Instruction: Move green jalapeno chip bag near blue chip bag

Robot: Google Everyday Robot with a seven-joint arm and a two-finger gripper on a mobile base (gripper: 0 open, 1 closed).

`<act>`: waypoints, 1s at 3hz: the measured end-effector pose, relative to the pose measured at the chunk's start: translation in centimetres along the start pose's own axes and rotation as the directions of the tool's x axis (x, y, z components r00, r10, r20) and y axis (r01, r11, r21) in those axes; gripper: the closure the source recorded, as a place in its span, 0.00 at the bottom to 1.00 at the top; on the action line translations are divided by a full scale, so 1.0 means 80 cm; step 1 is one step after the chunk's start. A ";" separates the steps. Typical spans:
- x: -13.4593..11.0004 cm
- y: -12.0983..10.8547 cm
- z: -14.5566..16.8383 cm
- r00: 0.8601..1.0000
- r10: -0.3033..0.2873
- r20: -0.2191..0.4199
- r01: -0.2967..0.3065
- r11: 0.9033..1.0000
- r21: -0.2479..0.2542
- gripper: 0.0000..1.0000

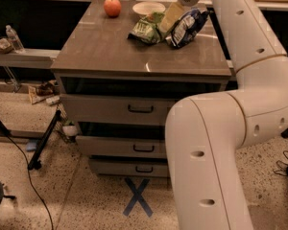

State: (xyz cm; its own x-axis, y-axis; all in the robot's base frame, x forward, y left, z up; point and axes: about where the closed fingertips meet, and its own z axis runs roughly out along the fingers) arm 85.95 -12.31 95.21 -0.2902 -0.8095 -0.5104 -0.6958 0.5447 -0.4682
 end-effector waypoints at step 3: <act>0.053 -0.099 -0.143 0.998 0.069 -0.002 -0.067 0.971 0.231 0.00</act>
Offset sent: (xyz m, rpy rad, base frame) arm -0.0751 -0.1612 0.1533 -0.0399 -0.2662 -0.2856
